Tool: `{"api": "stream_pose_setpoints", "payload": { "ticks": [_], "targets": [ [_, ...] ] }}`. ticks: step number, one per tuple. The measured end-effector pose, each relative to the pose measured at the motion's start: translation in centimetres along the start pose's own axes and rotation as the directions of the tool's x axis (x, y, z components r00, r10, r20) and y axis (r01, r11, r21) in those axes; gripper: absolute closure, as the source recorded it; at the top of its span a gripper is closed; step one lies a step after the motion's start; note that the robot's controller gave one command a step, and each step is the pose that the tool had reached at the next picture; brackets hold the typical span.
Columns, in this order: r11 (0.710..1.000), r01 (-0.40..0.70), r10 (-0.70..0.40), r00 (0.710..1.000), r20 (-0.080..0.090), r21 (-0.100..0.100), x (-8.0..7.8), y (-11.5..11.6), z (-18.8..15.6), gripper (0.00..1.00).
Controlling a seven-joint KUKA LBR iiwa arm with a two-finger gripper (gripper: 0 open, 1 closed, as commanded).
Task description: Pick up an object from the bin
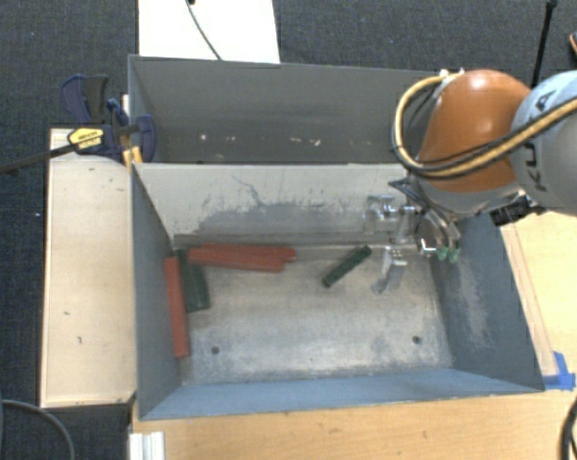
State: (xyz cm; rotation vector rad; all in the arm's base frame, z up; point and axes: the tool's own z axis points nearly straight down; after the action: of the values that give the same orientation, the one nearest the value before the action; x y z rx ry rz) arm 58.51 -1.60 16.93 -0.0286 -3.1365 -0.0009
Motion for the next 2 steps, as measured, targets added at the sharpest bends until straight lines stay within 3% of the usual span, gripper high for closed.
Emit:
{"api": "stream_pose_setpoints", "payload": {
  "ticks": [1,2],
  "targets": [
    [0.992,0.127,-0.127,0.992,0.0,0.0,-0.13,2.03,10.22,0.0],
    [0.992,0.125,-0.125,0.992,0.008,0.001,-0.37,1.98,9.76,1.0]
  ]
}}
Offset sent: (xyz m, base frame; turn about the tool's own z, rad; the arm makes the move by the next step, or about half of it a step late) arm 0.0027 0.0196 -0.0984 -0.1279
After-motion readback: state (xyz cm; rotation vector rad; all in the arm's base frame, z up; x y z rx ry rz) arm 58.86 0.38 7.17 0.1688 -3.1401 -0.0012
